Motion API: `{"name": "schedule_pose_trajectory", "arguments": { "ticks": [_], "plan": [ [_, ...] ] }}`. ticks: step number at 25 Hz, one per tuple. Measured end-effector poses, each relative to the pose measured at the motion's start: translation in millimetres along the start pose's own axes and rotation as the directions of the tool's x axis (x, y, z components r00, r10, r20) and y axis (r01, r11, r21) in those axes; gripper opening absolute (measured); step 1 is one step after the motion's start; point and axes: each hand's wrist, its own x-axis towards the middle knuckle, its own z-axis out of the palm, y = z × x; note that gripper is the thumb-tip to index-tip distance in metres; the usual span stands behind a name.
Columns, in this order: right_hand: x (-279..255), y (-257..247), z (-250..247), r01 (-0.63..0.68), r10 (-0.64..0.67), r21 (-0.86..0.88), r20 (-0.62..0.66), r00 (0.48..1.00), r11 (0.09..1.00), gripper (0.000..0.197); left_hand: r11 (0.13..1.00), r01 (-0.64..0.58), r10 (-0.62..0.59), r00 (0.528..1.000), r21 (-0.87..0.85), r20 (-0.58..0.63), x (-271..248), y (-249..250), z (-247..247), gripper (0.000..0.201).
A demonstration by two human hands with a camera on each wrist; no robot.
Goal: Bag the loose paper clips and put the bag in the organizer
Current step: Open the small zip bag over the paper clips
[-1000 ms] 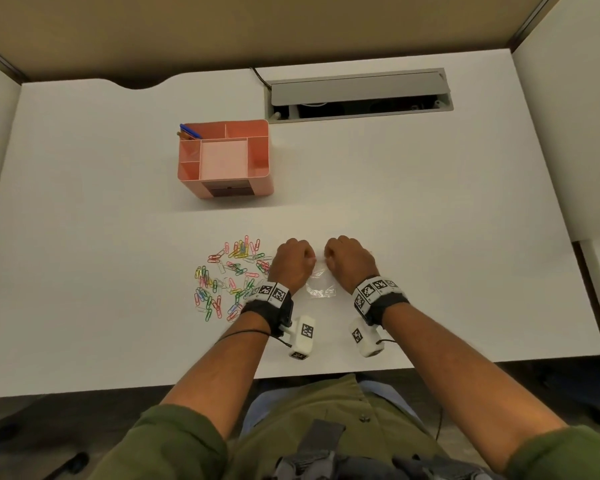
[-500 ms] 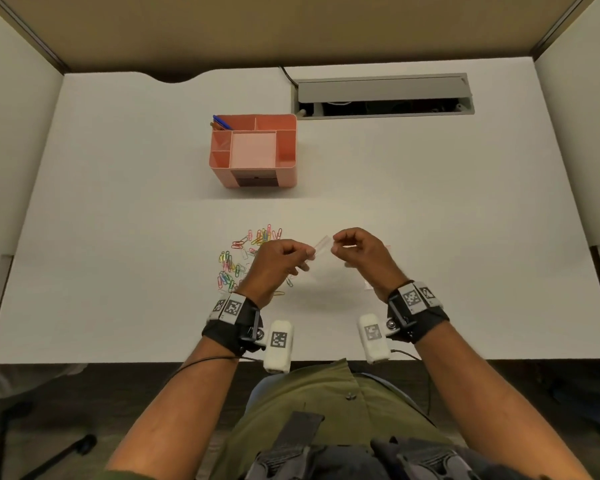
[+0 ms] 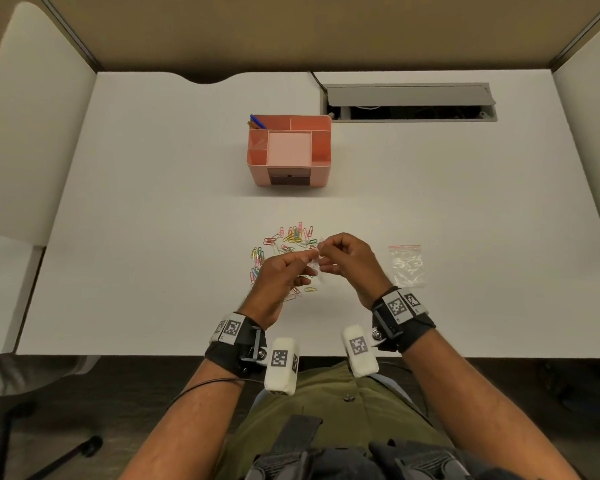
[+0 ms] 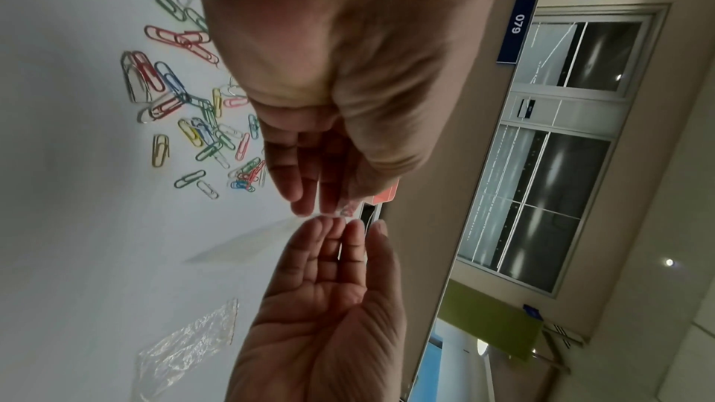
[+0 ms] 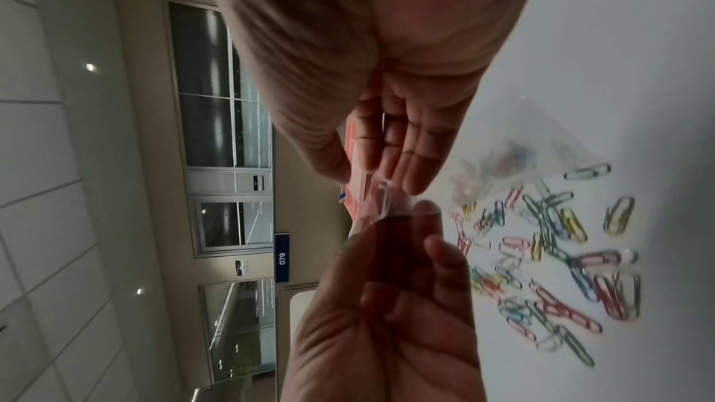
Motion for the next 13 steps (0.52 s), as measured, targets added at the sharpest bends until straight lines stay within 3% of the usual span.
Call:
{"name": "schedule_pose_trajectory", "arguments": {
  "ticks": [5, 13],
  "plan": [
    [-7, 9, 41, -0.055, 0.055, 0.067, 0.008, 0.998, 0.996, 0.034, 0.998, -0.036, 0.034, 0.999, 0.052, 0.036, -11, -1, -35, 0.026],
    [-13, 24, 83, -0.118, 0.119, 0.132, -0.003, 0.993, 0.984, 0.006, 0.998, -0.045, 0.045, 0.999, 0.054, 0.002, -18, -19, -83, 0.024]
  ]
}}
